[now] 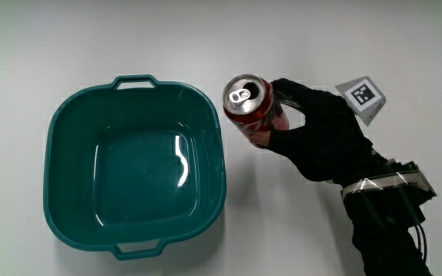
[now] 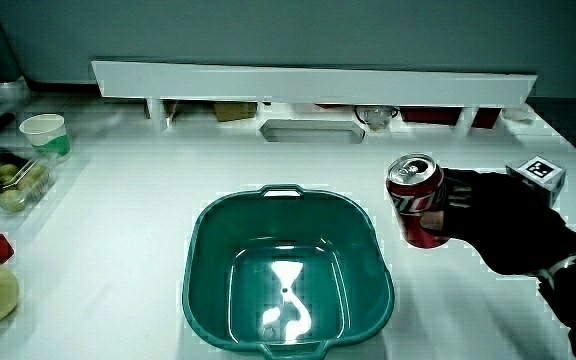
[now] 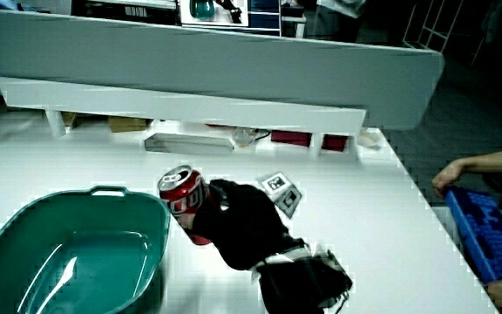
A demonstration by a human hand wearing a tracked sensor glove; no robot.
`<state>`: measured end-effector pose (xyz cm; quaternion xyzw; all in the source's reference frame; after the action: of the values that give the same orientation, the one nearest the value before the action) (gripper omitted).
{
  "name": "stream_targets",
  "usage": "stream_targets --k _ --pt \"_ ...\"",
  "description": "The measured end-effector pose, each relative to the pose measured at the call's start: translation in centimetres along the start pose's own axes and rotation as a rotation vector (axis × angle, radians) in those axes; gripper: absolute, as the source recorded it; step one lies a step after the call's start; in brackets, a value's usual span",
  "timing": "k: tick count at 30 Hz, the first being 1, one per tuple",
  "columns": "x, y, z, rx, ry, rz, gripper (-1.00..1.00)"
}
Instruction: Place cola on desk
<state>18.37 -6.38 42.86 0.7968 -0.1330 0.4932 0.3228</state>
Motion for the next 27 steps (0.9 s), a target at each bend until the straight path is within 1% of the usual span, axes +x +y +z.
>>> stream_targets --k 1,2,3,5,6,7,8,9,10,11,13,15,17,21,22,23,24,25,26,27 --pt "0.8 -0.1 0.0 0.003 0.047 -0.013 0.0" --pt "1.5 -0.1 -0.1 0.011 0.116 0.026 0.0" --pt "2.5 -0.1 0.0 0.02 0.15 0.033 0.0" --pt "3.6 -0.2 -0.1 0.027 0.21 0.037 0.0" --pt "4.6 -0.2 -0.2 0.03 0.245 0.04 0.0" --pt "5.5 -0.2 -0.3 0.04 0.294 0.051 0.0" --pt "6.0 -0.2 -0.5 0.043 0.327 0.05 0.0" --pt "6.4 -0.2 -0.6 0.037 0.336 0.052 0.0" --pt "7.2 -0.1 -0.7 0.042 0.349 0.038 0.0" --pt "7.3 -0.2 -1.0 0.046 0.388 0.04 0.0" --pt "8.0 -0.3 -1.2 0.041 0.394 0.03 0.0" --pt "9.0 -0.4 -1.5 0.04 0.424 0.02 0.0" --pt "9.7 -0.6 -1.8 0.042 0.431 0.005 0.0" --pt "10.0 -1.2 -2.0 0.057 0.452 -0.022 0.0" --pt "10.1 -1.3 -2.1 0.066 0.443 -0.024 0.0" --pt "10.4 -1.3 -2.1 0.063 0.424 -0.024 0.0" --pt "10.2 -1.4 -2.2 0.058 0.432 -0.029 0.0" --pt "10.4 -1.4 -2.3 0.07 0.434 -0.03 0.0" --pt "10.7 -1.4 -2.3 0.07 0.423 -0.036 0.0" --pt "10.6 -1.4 -2.4 0.067 0.426 -0.033 0.0"
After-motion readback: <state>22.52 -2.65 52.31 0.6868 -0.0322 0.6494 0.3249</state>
